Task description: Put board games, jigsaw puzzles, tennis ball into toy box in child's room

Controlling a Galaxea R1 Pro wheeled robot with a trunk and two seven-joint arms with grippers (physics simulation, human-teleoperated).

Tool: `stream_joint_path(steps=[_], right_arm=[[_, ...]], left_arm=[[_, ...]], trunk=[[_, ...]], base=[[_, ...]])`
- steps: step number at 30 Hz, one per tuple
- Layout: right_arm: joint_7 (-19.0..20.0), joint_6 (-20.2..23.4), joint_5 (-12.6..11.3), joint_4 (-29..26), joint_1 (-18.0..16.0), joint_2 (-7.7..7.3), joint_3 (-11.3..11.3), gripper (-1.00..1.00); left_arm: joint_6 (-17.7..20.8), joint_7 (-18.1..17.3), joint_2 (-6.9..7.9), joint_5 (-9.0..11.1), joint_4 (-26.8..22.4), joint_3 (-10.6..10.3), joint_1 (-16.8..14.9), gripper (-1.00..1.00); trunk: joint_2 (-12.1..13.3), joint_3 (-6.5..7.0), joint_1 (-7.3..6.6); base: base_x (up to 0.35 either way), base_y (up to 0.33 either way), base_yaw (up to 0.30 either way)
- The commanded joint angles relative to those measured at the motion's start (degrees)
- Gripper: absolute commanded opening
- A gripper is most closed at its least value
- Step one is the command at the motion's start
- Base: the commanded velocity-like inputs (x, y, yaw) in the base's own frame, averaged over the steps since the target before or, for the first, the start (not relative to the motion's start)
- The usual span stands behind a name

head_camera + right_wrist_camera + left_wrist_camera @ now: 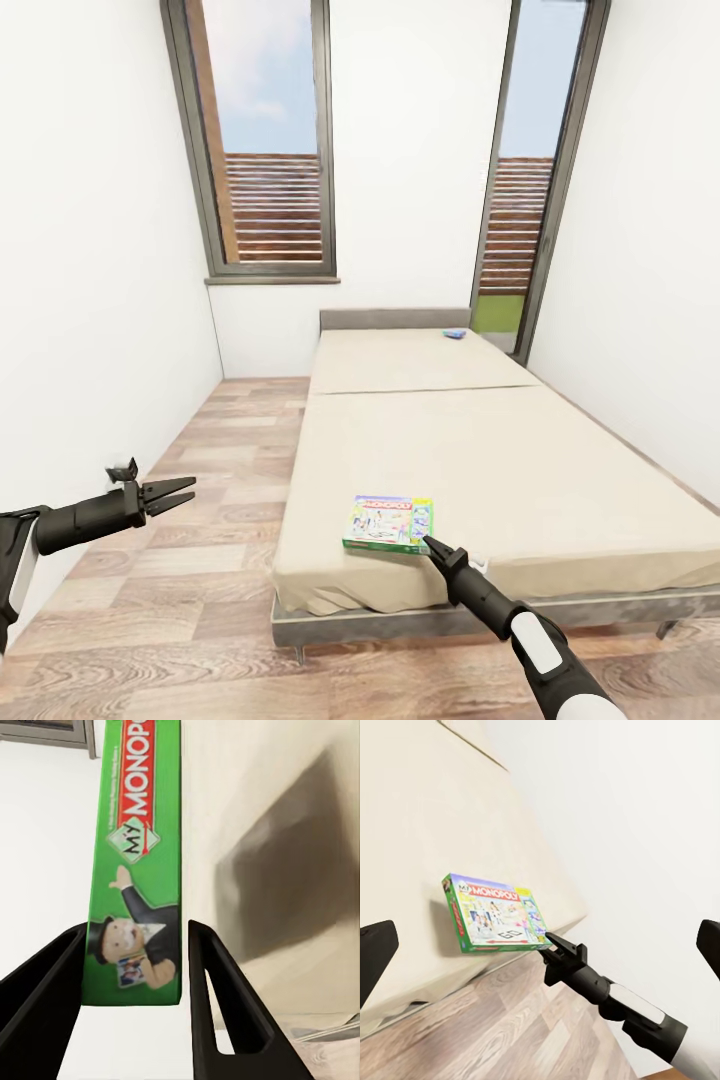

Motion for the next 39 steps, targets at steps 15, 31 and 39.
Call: stream_joint_path(steps=[15, 31, 39], right_arm=[[-1.36, 1.18, 0.10, -0.69, -0.15, -0.72, -0.41, -1.00], [-0.87, 5.78, 0.44, -4.22, -1.15, -1.26, -0.27, -1.00], [-0.50, 6.60, 1.00, -7.29, -0.80, -2.83, -0.13, -1.00]], left_arm=[[0.61, -0.20, 0.01, -0.13, 0.01, -0.26, -0.03, 1.00], [0.61, -0.20, 0.01, -0.25, 0.01, -0.27, -0.03, 1.00], [0.61, -0.16, 0.01, -0.25, 0.01, -0.27, -0.03, 1.00]], trunk=[[6.01, 2.64, -3.31], [12.42, 5.51, -6.82], [15.63, 6.95, -8.58]], base=[[0.000, 0.000, 0.000], [0.000, 0.000, 0.000], [0.000, 0.000, 0.000]])
